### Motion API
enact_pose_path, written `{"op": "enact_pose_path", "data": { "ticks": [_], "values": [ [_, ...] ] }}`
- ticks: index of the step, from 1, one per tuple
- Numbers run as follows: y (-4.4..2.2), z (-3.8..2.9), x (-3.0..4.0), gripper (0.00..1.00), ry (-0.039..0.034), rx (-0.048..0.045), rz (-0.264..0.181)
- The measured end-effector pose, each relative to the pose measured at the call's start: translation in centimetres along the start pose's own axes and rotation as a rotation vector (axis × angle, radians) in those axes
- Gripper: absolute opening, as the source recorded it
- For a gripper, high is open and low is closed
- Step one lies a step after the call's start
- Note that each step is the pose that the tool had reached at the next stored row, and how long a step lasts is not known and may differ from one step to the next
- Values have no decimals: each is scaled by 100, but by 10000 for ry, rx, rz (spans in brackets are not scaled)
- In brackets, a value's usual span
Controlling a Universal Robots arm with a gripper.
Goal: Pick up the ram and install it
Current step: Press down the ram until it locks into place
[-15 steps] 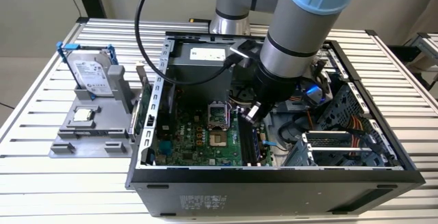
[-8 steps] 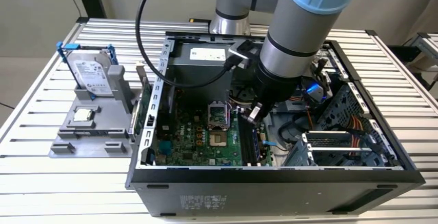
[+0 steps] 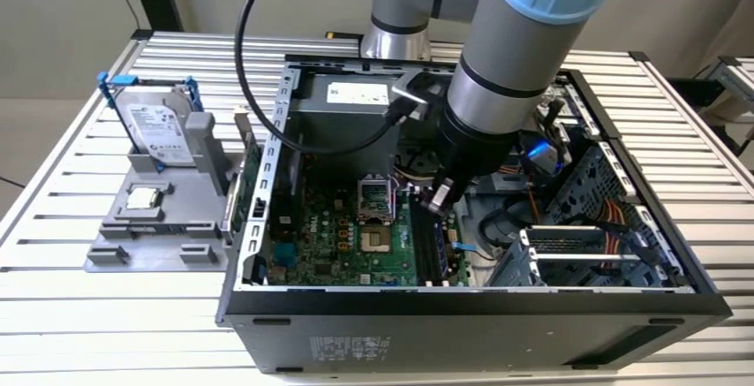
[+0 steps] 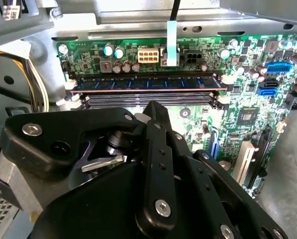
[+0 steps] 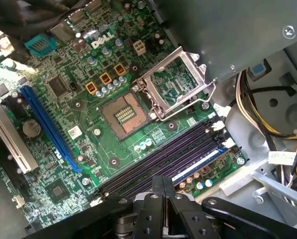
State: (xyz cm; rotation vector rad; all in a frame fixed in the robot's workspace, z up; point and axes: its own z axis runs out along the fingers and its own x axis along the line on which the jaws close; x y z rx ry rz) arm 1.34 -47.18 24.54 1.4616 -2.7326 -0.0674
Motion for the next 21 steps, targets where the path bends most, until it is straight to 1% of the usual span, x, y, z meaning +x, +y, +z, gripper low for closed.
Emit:
{"op": "enact_pose_path", "data": {
  "ticks": [21],
  "values": [
    [0,0,0,0,92,-42,-922]
  ]
}}
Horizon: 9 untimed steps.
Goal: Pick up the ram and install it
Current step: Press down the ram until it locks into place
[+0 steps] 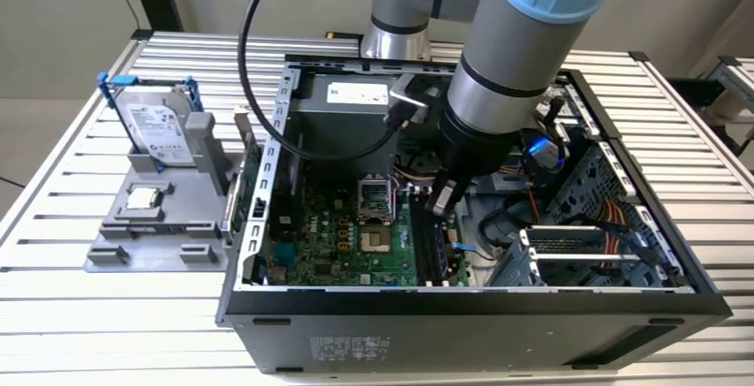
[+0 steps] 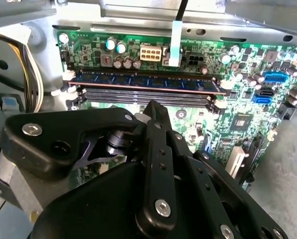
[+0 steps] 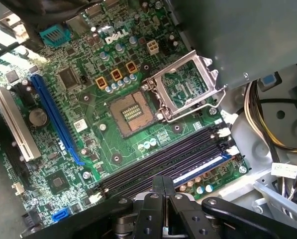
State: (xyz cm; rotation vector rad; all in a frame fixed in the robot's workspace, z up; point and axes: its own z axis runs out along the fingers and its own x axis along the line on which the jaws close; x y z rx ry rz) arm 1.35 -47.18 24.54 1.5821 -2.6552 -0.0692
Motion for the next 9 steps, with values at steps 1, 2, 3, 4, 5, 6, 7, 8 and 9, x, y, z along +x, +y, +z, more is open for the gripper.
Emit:
{"op": "enact_pose_path", "data": {
  "ticks": [1,2,3,4,5,6,7,8,9],
  "values": [
    [0,0,0,0,5,-3,-45],
    [0,0,0,0,9,-5,-87],
    [0,0,0,0,14,-7,-134],
    [0,0,0,0,19,-9,-178],
    [0,1,0,0,20,-11,-217],
    [0,1,0,0,25,-12,-264],
    [0,1,0,0,29,-13,-307],
    [0,1,0,0,32,-15,-353],
    [0,1,0,0,37,-15,-398]
  ]
}}
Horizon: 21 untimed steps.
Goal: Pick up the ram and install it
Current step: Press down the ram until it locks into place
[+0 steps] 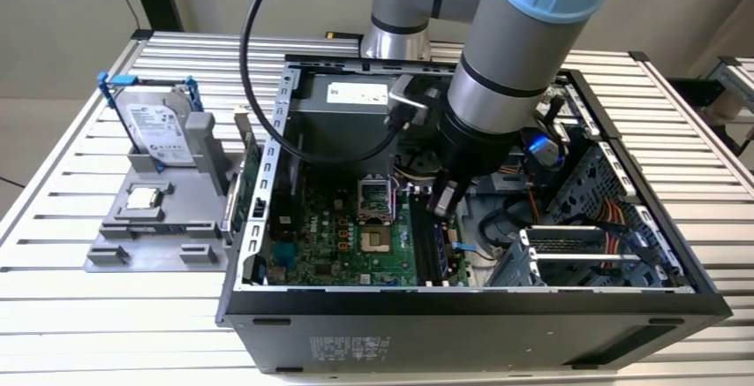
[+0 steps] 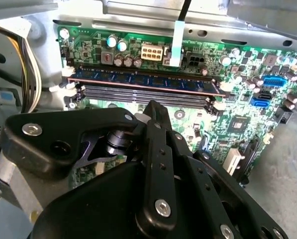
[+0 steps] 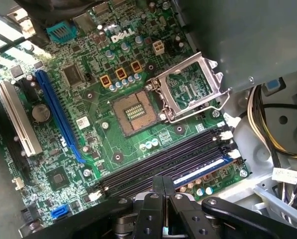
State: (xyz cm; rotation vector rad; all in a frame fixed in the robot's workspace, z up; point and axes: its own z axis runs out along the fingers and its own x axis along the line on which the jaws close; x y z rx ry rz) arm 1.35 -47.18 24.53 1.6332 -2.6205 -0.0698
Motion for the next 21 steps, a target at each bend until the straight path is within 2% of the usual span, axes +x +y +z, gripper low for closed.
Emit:
{"op": "enact_pose_path", "data": {
  "ticks": [10,21],
  "values": [
    [0,-1,0,0,48,-9,-564],
    [0,-1,0,0,78,-8,-945]
  ]
}}
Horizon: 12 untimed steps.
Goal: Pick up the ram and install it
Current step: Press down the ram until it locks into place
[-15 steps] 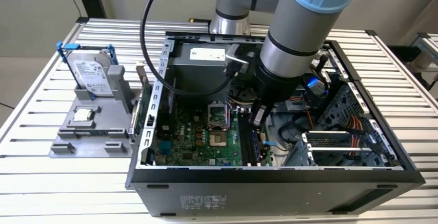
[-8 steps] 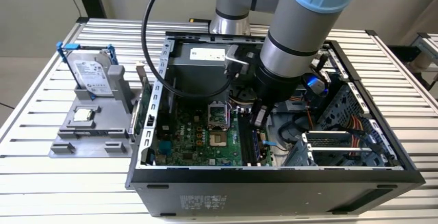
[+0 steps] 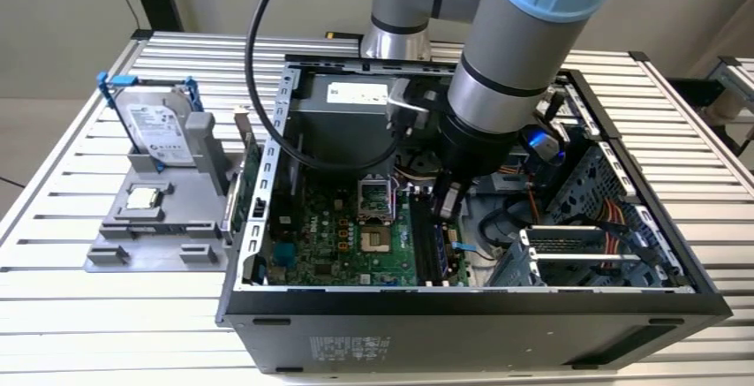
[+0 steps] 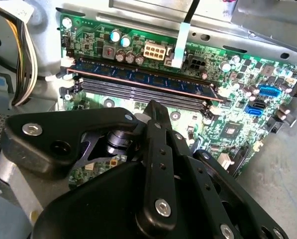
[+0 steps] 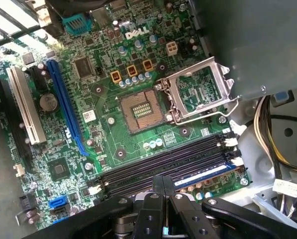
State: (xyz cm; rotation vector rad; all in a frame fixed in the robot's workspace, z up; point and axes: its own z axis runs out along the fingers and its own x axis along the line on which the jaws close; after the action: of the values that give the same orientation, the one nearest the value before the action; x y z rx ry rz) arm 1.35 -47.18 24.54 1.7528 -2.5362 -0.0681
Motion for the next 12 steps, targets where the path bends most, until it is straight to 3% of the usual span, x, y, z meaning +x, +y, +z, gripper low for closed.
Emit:
{"op": "enact_pose_path", "data": {
  "ticks": [12],
  "values": [
    [0,0,0,0,42,13,-731]
  ]
}}
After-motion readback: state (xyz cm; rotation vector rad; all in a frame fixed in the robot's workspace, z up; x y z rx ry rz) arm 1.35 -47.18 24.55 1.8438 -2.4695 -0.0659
